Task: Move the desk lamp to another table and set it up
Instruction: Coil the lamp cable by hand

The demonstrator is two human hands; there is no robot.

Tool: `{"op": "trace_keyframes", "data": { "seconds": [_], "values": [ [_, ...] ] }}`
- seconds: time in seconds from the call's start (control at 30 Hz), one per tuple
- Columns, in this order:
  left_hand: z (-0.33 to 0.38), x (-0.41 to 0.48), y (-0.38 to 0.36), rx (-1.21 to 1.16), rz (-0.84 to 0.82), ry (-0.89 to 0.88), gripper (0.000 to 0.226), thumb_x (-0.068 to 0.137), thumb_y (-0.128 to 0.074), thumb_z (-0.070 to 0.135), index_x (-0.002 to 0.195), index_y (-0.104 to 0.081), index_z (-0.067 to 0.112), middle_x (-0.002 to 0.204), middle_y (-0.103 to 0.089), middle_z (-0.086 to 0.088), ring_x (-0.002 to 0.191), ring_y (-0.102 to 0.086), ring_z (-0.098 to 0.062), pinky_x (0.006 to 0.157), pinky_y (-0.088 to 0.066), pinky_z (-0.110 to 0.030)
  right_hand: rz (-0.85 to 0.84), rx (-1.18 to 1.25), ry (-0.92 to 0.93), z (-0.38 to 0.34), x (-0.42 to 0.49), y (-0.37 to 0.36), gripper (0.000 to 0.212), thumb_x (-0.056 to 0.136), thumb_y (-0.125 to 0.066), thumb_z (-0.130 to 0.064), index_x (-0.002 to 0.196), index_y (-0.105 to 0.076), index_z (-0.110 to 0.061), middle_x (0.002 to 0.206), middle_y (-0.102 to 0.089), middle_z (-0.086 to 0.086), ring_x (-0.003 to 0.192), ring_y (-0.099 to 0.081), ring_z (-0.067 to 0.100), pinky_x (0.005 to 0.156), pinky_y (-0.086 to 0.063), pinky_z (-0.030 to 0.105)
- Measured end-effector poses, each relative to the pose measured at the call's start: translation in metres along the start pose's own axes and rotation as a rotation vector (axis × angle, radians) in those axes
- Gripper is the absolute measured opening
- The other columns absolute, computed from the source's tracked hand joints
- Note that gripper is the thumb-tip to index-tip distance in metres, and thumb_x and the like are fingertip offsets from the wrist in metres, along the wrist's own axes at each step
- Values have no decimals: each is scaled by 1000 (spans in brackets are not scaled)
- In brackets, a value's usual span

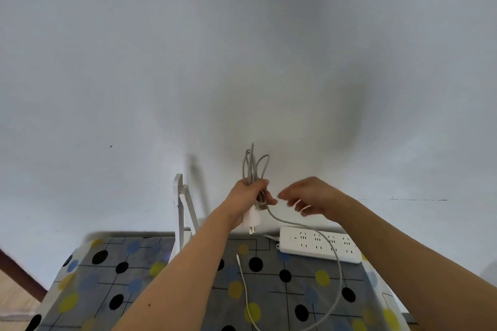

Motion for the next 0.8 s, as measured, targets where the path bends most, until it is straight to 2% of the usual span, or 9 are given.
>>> {"op": "trace_keyframes", "data": {
  "seconds": [0.1, 0.2, 0.3, 0.37, 0.47, 0.53, 0.63, 0.7, 0.8],
  "values": [
    [3, 3, 0, -89, 16, 2, 19, 95, -54, 20, 81, -56, 6, 63, -62, -7, 59, -63, -22, 79, -55, -45, -99, -268, 12, 9, -2, -13, 21, 77, -76, -21, 98, -74, -17, 79, -63, 0, 62, -54, 11, 51, -47, 20],
    [7, 4, -3, -133, 5, 0, 19, 96, -52, 20, 83, -55, 7, 63, -58, -7, 56, -56, -20, 76, -57, -47, -126, -393, 47, 12, 0, -22, 25, 76, -76, -20, 101, -73, -20, 77, -62, -2, 59, -52, 9, 49, -45, 19],
    [8, 3, -5, -199, 7, 15, 14, 97, -52, 17, 87, -56, 8, 63, -55, -5, 54, -53, -19, 61, -56, -36, -102, -433, 91, 18, 1, -24, 25, 78, -74, -19, 102, -74, -21, 72, -57, -4, 58, -50, 9, 48, -44, 19],
    [10, 1, -6, -234, 11, 23, 11, 97, -51, 14, 89, -57, 9, 61, -54, -5, 53, -52, -18, 56, -52, -32, -75, -477, 130, 21, 2, -26, 30, 78, -73, -19, 108, -72, -22, 71, -53, -7, 56, -48, 8, 48, -45, 19],
    [11, 1, -5, -282, 11, 33, 10, 95, -53, 14, 87, -57, 10, 60, -55, -4, 50, -53, -16, 52, -48, -28, -115, -564, 159, 27, 2, -33, 40, 80, -72, -22, 119, -64, -25, 91, -51, -5, 63, -50, 7, 51, -47, 20],
    [12, 1, -3, -294, 11, 41, 9, 94, -56, 14, 86, -57, 11, 60, -56, -3, 49, -54, -16, 51, -48, -26, -161, -599, 152, 32, 2, -39, 40, 84, -68, -23, 122, -60, -25, 100, -49, -2, 69, -53, 11, 54, -51, 22],
    [12, 2, -2, -333, 13, 47, 10, 93, -57, 15, 84, -58, 11, 59, -57, -3, 49, -55, -16, 50, -50, -26, -182, -664, 160, 39, 4, -41, 47, 86, -64, -23, 129, -49, -31, 101, -53, 3, 74, -53, 18, 64, -55, 29],
    [12, 3, -2, -377, 8, 49, 13, 93, -57, 13, 81, -59, 11, 57, -57, -3, 49, -57, -17, 51, -52, -27, -220, -596, 149, 41, 4, -43, 53, 87, -63, -23, 134, -42, -36, 102, -57, 7, 70, -53, 16, 56, -52, 25],
    [13, 2, -4, -399, 0, 51, 13, 93, -57, 13, 80, -59, 12, 57, -57, -3, 49, -57, -17, 51, -52, -27, -257, -539, 141, 44, 4, -49, 34, 88, -63, -30, 120, -54, -30, 106, -58, 6, 77, -55, 16, 54, -49, 21]
  ]
}}
Point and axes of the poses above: each hand's wrist, its own x-axis towards the middle knuckle, its own y-axis out of the back of the hand, z = x × y, the point moved 5 cm from there along x, towards the middle knuckle
